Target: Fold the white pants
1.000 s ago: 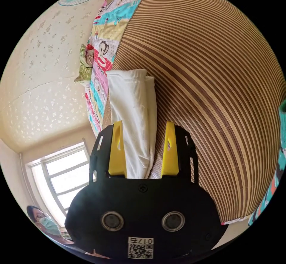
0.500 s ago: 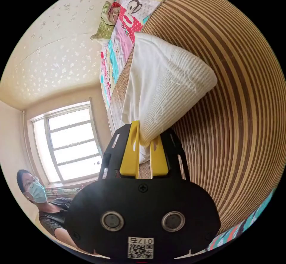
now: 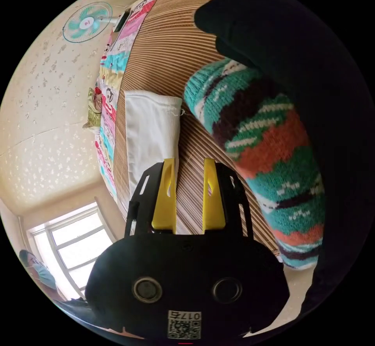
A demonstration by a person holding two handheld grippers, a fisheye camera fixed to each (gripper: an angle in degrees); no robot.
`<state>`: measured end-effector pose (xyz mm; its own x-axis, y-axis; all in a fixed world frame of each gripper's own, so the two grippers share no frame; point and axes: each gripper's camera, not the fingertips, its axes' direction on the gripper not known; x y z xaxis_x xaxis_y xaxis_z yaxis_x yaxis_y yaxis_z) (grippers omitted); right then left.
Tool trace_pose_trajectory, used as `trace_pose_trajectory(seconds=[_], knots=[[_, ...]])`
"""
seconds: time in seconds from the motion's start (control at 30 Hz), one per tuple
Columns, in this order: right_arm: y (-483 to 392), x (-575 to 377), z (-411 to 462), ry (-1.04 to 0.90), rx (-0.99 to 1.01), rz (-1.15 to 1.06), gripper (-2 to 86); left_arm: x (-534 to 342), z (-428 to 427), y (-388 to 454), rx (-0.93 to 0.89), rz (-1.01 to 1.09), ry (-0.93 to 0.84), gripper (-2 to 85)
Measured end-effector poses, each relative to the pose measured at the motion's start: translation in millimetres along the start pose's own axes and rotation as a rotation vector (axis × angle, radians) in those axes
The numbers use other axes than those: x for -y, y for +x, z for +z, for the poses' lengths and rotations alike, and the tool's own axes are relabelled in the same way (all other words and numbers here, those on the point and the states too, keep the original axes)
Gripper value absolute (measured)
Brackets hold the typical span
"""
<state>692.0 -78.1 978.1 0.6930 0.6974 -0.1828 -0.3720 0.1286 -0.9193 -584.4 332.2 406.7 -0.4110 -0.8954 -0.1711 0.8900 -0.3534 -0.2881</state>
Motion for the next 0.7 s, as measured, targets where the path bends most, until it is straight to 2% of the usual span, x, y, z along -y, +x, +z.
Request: trace_pose_trajectory(seconds=[0.13, 0.23, 0.33, 0.47, 0.57, 0.7], knots=[[12, -28, 18, -0.110, -0.001, -0.082, 6.5, 24, -10, -3, -0.047, -0.017, 0.078, 18.3], [16, -47, 37, -0.142, 0.071, -0.095, 5.7, 45, -5, -13, -0.064, -0.070, 0.057, 18.1], [5, -61, 64, -0.178, 0.144, -0.129, 4.7, 59, 0, -16, -0.111, -0.095, 0.026, 14.3], [-40, -77, 114, -0.263, 0.154, -0.247, 2.5, 55, -9, -18, -0.298, -0.130, -0.016, 8.8], [-101, -97, 171, -0.359, 0.164, -0.420, 1.4, 44, -26, 1, -0.424, -0.003, -0.072, 5.8], [-182, -137, 279, -0.530, 0.225, -0.597, 0.8, 23, -48, 47, -0.447, 0.236, -0.139, 5.1]])
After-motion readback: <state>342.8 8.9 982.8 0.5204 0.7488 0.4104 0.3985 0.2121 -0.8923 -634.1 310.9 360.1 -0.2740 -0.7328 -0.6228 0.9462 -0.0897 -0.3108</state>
